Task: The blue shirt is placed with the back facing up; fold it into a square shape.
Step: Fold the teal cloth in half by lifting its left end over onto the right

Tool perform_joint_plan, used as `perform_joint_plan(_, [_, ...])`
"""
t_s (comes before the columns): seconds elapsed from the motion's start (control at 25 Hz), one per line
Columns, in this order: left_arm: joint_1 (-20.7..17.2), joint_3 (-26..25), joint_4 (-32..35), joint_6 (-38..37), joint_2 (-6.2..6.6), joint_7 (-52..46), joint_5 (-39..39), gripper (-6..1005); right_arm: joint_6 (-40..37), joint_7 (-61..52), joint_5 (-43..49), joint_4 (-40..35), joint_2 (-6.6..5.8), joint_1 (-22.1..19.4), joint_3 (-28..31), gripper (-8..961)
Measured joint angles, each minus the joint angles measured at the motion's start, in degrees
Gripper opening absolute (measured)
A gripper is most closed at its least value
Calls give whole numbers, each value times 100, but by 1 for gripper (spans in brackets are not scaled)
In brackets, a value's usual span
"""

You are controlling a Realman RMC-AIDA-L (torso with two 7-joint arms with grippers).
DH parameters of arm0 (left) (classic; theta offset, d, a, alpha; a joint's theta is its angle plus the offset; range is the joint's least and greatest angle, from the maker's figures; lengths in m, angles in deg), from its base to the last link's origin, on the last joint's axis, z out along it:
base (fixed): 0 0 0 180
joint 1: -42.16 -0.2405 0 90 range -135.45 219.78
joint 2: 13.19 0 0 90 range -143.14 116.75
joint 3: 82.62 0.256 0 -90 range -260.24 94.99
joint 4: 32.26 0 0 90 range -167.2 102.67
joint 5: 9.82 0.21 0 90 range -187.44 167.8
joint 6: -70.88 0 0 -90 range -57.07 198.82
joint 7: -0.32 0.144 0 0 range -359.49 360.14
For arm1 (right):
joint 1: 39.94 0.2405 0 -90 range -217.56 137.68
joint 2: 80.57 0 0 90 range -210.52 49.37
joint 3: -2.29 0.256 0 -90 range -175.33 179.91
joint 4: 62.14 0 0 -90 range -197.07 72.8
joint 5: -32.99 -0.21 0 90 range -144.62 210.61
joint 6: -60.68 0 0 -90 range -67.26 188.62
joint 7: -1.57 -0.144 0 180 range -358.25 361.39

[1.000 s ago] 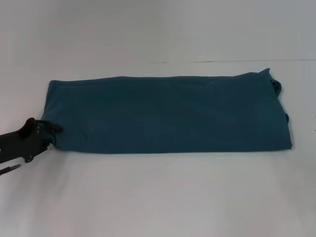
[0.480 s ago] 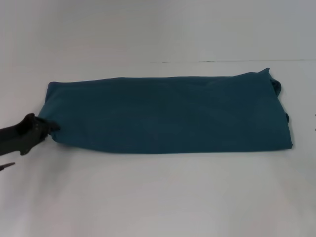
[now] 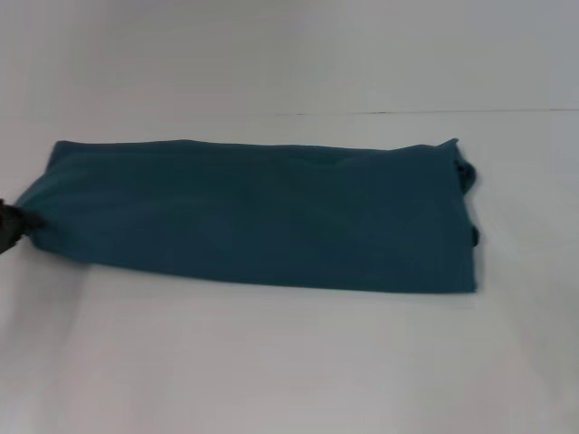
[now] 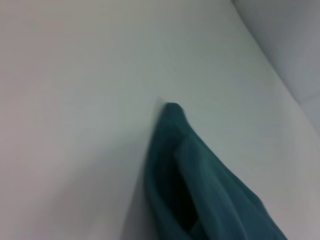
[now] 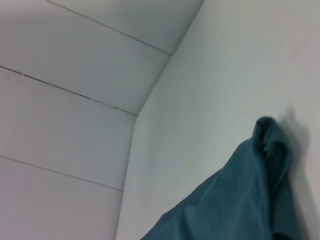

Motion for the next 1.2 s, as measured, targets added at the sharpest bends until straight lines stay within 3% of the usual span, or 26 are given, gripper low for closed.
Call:
perform_joint_plan(0.44, [-125,-133,236,571,10,-248,485,40,133,-3,0,3,-38,11,4,683])
perform_joint_plan(0.6, [-112,-126,407,-27,-39,558,-119,40,142,13,1,3,-39,38,9,683])
perform_joint_plan(0.8, [35,-116,427,-864,9,1055,-767,40,186,29,30,3,-34,55,9,684])
perform_joint_plan(1.04, [520,-81,447,-1613,43,977,-955,41,186,29,22,2,-32,60,8,684])
perform_joint_plan(1.2, [931,-11,456,-1955,-25,938,-961,41,186,35,18,2,-21,68,9,683])
